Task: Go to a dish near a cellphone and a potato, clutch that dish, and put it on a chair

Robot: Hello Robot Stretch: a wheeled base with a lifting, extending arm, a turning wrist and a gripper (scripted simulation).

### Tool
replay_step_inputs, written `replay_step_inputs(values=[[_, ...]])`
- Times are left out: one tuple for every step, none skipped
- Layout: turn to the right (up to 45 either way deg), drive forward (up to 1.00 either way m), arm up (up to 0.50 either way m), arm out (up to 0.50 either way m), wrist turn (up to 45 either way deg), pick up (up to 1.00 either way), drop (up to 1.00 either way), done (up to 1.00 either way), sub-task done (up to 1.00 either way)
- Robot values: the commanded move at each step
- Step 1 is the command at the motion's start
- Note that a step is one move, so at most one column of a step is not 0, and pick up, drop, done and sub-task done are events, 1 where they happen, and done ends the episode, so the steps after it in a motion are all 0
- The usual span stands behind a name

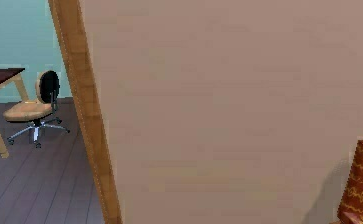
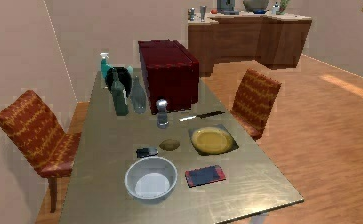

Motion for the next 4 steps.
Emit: replay_step_inputs(values=[[0.0,0.00,0.50,0.00,0.0,0.00,0.00,0.00,0.00],[0.0,0.00,0.34,0.00,0.0,0.00,0.00,0.00,0.00],[0.0,0.00,0.00,0.20,0.0,0.00,0.00,0.00,0.00],[0.0,0.00,0.00,0.00,45.0,0.00,0.00,0.00,0.00]])
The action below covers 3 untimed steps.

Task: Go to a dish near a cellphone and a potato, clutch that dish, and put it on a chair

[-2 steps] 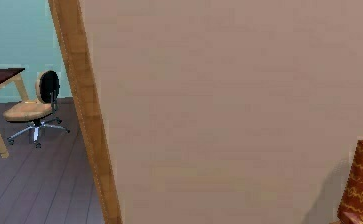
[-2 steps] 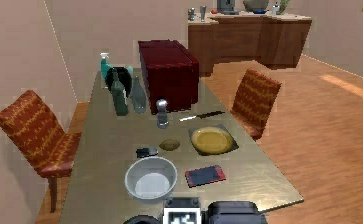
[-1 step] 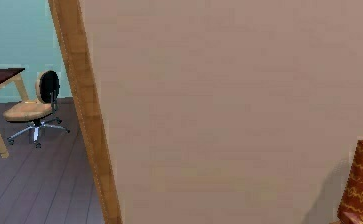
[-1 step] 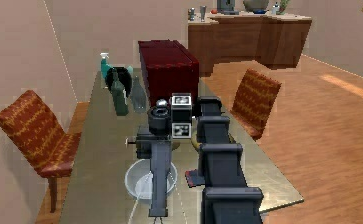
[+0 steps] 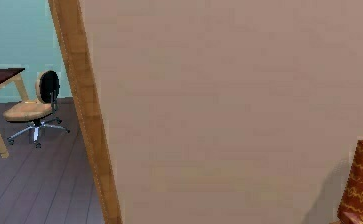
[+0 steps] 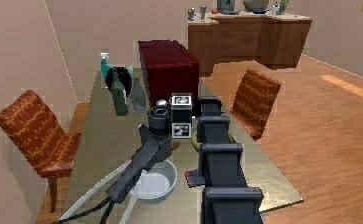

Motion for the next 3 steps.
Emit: replay_step_inputs(values=[[0.0,0.00,0.00,0.00,45.0,0.00,0.00,0.00,0.00],[0.0,0.00,0.00,0.00,45.0,0.00,0.00,0.00,0.00],[0.0,0.00,0.00,0.00,12.0,0.00,0.00,0.00,0.00]])
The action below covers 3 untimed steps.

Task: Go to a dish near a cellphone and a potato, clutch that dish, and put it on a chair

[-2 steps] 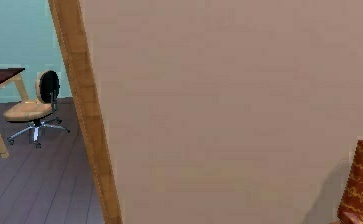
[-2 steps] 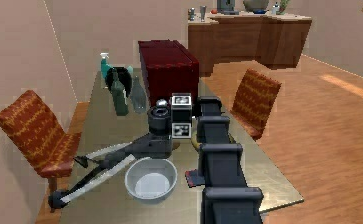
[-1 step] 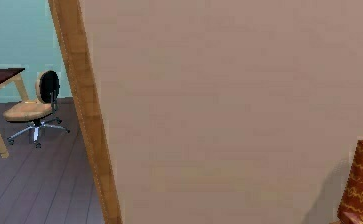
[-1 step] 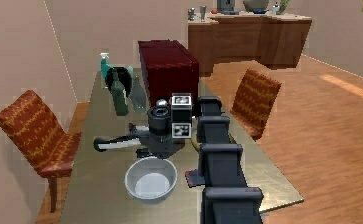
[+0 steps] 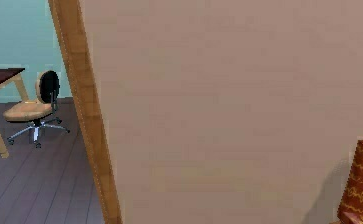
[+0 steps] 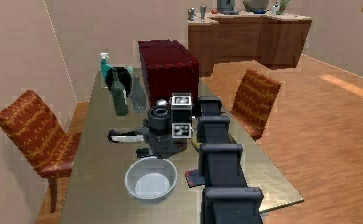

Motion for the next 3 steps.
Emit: replay_step_inputs(values=[[0.0,0.00,-0.30,0.00,0.0,0.00,0.00,0.00,0.00],[0.0,0.00,0.00,0.00,0.0,1.00,0.00,0.00,0.00],[0.0,0.00,0.10,0.00,0.0,0.00,0.00,0.00,0.00]])
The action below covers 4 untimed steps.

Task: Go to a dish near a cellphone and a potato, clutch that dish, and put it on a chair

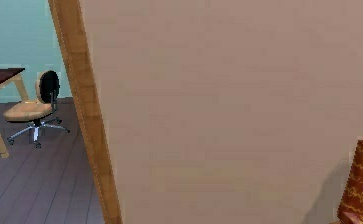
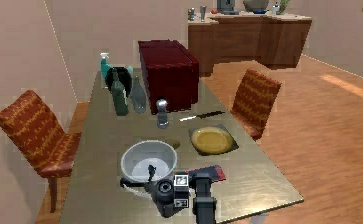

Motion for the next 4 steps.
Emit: replay_step_inputs(values=[[0.0,0.00,0.24,0.00,0.0,0.00,0.00,0.00,0.00],[0.0,0.00,0.00,0.00,-45.0,0.00,0.00,0.00,0.00],[0.0,0.00,0.00,0.00,-45.0,0.00,0.00,0.00,0.00],[0.0,0.00,0.00,0.00,-6.0,0.00,0.00,0.00,0.00]])
